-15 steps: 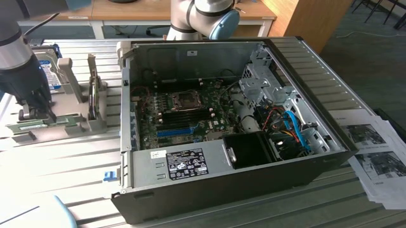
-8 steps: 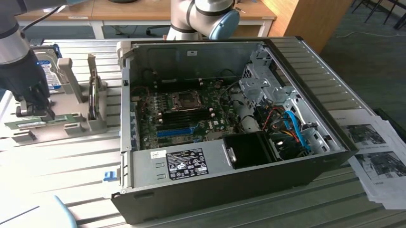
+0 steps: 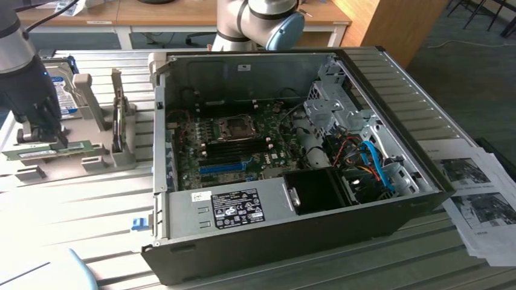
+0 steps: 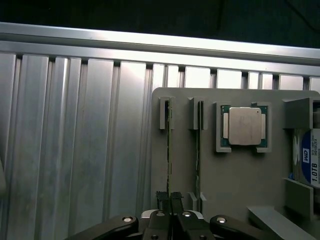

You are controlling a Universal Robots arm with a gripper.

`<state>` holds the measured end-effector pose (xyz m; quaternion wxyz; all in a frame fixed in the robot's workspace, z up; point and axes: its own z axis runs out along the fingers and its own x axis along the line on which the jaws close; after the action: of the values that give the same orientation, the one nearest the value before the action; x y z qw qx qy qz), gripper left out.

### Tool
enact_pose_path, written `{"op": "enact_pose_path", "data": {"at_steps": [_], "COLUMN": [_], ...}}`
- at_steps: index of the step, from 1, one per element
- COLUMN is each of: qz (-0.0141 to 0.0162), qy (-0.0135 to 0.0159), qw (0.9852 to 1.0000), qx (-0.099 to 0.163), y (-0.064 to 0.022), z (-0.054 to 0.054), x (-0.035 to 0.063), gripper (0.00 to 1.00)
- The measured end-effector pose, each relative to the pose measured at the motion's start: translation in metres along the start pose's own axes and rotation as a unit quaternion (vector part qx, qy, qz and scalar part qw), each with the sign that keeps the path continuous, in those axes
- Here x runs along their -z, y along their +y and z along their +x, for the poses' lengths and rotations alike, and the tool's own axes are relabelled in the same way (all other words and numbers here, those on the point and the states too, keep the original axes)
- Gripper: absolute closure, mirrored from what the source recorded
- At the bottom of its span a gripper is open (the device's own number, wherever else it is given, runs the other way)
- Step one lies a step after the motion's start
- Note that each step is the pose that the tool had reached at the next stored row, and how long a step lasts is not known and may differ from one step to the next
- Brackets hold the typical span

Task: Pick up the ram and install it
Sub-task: 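Pick up the ram and move it above insertion slot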

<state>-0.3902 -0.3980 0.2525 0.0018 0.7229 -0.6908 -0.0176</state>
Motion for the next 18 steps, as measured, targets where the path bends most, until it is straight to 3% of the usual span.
{"op": "enact_pose_path", "data": {"at_steps": [6,18], "qz": [-0.0017,-0.0081], "qy": [0.0006,0.0025], "qw": [1.0000,1.0000], "qx": [0.000,0.000], "y": [-0.0013,-0.0055], "z": [0.000,0.000], "x": [0.0083,0.0285], "gripper": [0.89,0.89]}}
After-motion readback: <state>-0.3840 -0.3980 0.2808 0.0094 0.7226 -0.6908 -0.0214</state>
